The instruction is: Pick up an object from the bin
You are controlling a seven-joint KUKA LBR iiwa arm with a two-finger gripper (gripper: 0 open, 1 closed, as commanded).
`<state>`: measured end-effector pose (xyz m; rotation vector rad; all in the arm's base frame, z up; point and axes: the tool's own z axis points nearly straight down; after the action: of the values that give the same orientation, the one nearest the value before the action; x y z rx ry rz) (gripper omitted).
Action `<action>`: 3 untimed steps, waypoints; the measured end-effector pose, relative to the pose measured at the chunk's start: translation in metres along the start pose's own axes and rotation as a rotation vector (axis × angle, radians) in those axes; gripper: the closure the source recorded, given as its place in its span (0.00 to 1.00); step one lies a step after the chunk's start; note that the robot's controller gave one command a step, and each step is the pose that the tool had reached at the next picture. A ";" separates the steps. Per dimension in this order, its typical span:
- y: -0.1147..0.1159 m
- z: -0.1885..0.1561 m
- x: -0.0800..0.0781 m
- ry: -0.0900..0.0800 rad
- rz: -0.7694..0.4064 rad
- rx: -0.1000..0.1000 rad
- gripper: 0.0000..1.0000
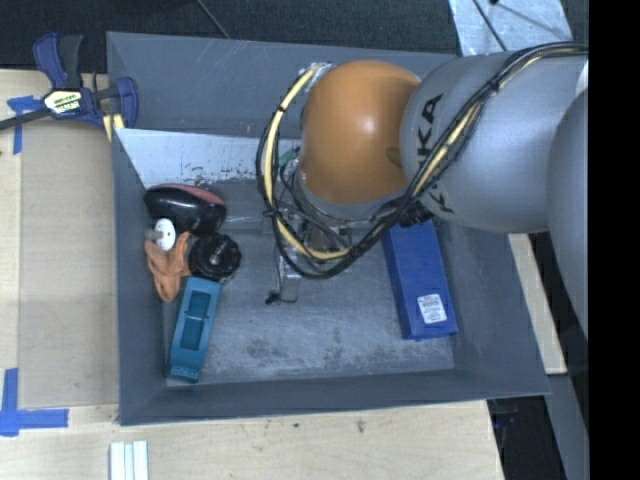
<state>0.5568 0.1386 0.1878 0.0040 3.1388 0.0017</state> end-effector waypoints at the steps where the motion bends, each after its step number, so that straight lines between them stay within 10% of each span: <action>1: 0.000 0.000 0.000 0.000 0.000 0.000 0.00; 3: 0.036 0.067 -0.025 0.000 -0.029 0.001 0.00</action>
Offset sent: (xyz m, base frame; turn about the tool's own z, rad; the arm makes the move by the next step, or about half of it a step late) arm 0.0462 0.0373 -0.0677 -0.1262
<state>0.5817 0.1750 0.1210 -0.0411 3.1389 0.0009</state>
